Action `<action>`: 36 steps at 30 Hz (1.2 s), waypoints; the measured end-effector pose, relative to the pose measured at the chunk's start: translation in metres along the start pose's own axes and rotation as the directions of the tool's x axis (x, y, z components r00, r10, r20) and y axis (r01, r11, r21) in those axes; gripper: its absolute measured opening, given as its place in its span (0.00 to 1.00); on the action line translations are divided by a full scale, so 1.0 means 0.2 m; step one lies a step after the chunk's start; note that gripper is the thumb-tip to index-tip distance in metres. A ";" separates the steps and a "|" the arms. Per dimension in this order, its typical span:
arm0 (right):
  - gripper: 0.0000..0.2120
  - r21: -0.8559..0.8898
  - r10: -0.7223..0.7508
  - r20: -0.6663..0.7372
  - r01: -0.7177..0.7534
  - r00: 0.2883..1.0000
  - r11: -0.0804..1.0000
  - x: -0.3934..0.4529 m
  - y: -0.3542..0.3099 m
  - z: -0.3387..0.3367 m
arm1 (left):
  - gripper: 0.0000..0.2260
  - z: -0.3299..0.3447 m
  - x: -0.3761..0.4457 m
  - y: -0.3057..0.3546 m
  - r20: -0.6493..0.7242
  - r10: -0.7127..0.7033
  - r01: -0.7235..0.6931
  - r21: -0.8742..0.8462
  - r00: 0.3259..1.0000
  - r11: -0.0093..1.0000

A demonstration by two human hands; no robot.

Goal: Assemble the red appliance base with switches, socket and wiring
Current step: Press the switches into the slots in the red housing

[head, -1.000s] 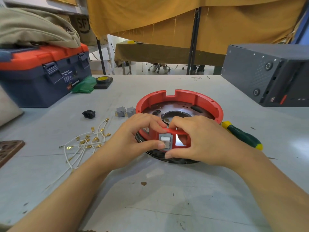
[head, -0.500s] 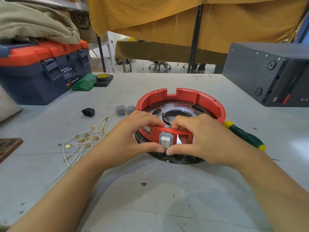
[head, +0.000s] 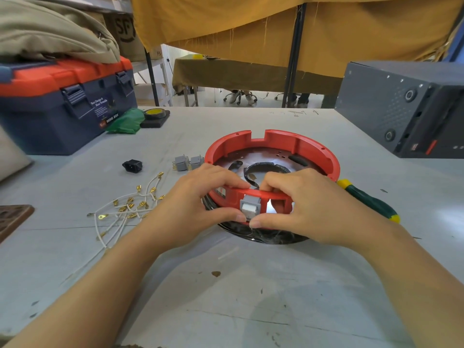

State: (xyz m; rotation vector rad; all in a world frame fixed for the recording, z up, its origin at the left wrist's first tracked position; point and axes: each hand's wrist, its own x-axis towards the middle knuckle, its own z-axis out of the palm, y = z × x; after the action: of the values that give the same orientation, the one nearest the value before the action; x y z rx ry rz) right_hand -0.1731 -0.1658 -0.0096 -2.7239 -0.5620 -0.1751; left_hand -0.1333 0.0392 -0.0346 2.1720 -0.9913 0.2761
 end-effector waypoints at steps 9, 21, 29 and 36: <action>0.21 0.118 0.024 -0.003 -0.023 1.000 0.993 0.01 0.00 -0.01 | 0.17 0.01 0.00 0.01 -0.020 -0.009 0.009 0.006 1.000 1.000; 0.21 0.116 0.028 -0.014 -0.026 1.000 0.993 0.01 0.02 0.00 | 0.16 -0.02 0.01 0.00 0.050 -0.071 0.075 -0.067 0.996 0.995; 0.13 0.198 0.005 0.051 -0.015 0.999 0.980 0.00 0.03 -0.03 | 0.13 0.00 0.02 0.00 0.025 -0.115 0.118 -0.163 0.993 0.980; 0.05 0.268 -0.017 0.036 0.007 0.999 0.964 0.02 0.05 -0.02 | 0.12 0.00 0.03 0.01 0.003 -0.126 0.125 -0.173 0.992 0.977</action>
State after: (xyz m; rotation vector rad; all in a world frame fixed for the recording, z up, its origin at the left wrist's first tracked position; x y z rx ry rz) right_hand -0.1656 -0.1745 -0.0081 -2.4661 -0.5684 -0.0459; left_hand -0.1311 0.0350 -0.0309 2.0629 -0.8368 0.1339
